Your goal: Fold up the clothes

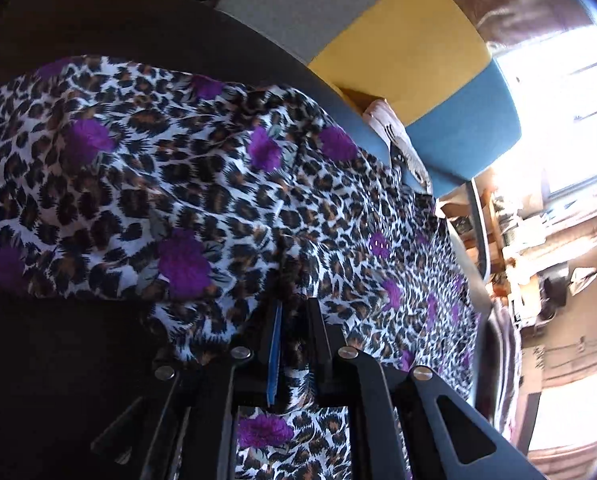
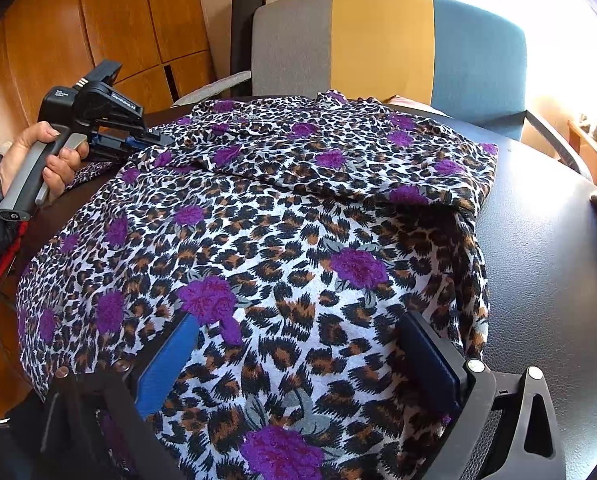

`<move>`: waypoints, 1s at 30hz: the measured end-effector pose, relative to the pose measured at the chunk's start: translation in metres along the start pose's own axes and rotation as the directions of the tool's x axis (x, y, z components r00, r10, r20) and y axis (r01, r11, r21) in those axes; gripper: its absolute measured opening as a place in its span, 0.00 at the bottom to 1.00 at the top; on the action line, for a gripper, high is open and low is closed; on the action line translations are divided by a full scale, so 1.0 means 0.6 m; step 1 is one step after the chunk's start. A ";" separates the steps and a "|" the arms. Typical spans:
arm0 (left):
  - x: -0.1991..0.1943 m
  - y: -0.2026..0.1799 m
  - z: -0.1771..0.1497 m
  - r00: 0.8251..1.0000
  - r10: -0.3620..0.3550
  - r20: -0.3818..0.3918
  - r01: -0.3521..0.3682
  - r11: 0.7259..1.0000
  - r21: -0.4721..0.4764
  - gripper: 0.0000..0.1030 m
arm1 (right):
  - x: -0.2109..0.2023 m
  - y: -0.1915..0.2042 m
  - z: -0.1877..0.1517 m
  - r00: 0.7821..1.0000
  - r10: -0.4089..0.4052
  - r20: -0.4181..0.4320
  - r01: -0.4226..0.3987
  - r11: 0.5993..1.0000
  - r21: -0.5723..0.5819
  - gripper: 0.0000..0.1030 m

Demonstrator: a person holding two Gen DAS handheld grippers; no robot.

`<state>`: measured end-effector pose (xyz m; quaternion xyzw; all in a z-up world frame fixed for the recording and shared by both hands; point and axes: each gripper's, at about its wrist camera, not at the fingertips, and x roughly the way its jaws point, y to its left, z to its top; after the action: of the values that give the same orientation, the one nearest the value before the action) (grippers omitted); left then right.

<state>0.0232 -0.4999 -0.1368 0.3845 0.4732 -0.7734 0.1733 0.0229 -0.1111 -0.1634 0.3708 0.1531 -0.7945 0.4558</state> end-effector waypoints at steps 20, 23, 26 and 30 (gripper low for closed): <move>0.015 -0.089 0.045 0.999 0.008 0.031 -0.014 0.976 0.215 0.03 | -0.013 -0.289 0.141 0.992 -0.081 0.099 0.017 0.852 0.524 0.83; 0.008 -0.102 0.057 0.997 0.005 0.072 -0.022 0.973 0.229 0.02 | 0.033 -0.326 0.158 0.995 -0.086 0.050 0.042 0.821 0.570 0.75; -0.008 -0.112 0.066 0.995 -0.026 0.101 0.000 0.970 0.244 0.02 | 0.070 -0.324 0.177 0.996 -0.089 0.001 0.074 0.841 0.535 0.64; -0.030 -0.127 0.072 0.988 -0.055 0.144 0.014 0.962 0.272 0.02 | 0.095 -0.296 0.203 0.990 -0.125 -0.068 0.142 0.894 0.424 0.04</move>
<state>-0.0319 -0.5013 -0.0669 0.3368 0.3557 -0.8603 0.1410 -0.1983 -0.1210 -0.1394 0.4657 0.0091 -0.8307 0.3048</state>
